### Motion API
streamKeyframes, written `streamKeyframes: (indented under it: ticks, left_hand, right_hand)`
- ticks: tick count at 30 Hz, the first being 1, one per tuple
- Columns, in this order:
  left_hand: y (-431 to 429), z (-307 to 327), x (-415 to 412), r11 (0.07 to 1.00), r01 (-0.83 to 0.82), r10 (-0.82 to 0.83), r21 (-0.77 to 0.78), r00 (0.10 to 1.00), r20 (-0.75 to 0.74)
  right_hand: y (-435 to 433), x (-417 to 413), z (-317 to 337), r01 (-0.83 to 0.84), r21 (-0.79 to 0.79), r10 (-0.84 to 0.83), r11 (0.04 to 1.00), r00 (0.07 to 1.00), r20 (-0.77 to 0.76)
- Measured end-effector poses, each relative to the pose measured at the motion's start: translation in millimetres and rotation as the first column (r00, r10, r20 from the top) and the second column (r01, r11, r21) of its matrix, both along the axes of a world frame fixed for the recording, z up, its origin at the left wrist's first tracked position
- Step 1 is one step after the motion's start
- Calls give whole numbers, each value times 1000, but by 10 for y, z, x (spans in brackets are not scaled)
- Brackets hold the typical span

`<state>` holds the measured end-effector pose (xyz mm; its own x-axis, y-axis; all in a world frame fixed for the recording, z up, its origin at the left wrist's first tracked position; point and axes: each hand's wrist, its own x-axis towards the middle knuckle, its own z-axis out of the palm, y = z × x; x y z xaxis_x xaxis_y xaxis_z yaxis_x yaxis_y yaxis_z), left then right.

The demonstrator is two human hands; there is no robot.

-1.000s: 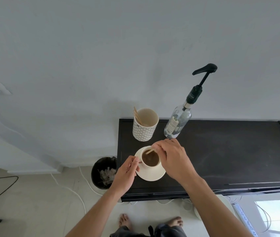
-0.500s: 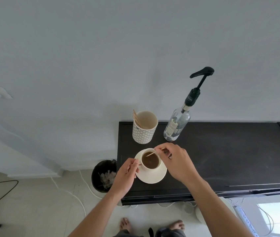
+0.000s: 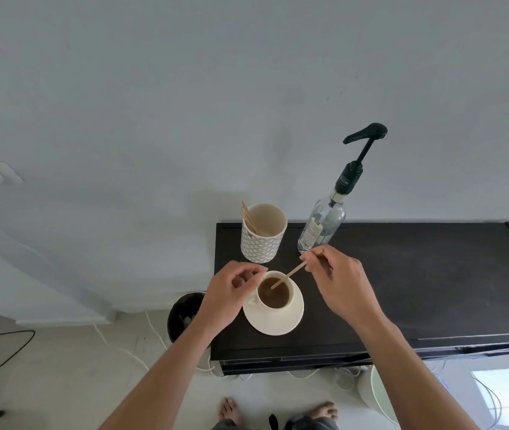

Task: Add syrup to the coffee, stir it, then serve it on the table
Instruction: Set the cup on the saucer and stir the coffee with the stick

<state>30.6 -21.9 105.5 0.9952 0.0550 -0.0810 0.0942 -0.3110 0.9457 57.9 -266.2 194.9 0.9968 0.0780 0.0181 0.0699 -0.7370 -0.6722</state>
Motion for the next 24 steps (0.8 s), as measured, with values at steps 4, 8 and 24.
streamKeyframes:
  ticks: [4,8,24]
  left_hand:
    - [-85,201,194,989,115,-123,91,989,84]
    - [-79,188,356,968,188,-197,169,980,34]
    - [-53,189,341,966,244,-247,90,969,29]
  right_hand:
    - [79,33,29,-17,-20,17,1000,1000,15]
    - [115,42,37,-41,-24,41,999,999,26]
    - [142,40,62,-83,40,83,996,996,-13]
